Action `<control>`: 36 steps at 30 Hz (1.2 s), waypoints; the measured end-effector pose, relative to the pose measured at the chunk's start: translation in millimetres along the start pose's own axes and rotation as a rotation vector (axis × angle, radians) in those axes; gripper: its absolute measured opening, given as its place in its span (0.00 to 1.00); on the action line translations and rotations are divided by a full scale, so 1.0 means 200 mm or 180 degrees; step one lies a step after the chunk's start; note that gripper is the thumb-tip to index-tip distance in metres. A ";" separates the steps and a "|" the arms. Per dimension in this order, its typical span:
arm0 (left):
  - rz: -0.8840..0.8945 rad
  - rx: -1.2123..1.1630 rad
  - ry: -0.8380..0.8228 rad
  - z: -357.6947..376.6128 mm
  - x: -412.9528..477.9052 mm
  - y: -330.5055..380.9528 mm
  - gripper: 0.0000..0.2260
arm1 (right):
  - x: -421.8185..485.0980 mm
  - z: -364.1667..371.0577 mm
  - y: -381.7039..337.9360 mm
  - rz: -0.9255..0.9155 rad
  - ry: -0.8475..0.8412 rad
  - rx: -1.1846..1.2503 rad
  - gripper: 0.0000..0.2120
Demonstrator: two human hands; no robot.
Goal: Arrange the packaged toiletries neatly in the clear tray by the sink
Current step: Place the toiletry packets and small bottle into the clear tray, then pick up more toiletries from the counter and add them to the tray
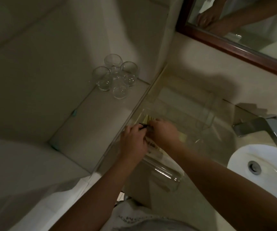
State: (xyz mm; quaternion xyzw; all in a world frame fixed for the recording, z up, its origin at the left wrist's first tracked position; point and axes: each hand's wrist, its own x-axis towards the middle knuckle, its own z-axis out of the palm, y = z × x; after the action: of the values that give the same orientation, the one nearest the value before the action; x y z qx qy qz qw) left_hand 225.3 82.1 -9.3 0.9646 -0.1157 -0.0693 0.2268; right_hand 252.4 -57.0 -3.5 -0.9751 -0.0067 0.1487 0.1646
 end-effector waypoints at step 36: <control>0.2758 -0.0564 -0.1846 1.04 -1.74 2.31 0.13 | -3.43 0.22 1.64 0.3592 0.2580 0.1710 0.12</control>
State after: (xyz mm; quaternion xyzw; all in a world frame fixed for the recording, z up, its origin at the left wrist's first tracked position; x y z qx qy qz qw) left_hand -236.7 -318.9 44.4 0.7466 -0.5555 -0.2428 0.2740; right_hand -427.3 -395.6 48.9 -0.7350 0.5928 -0.1641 0.2855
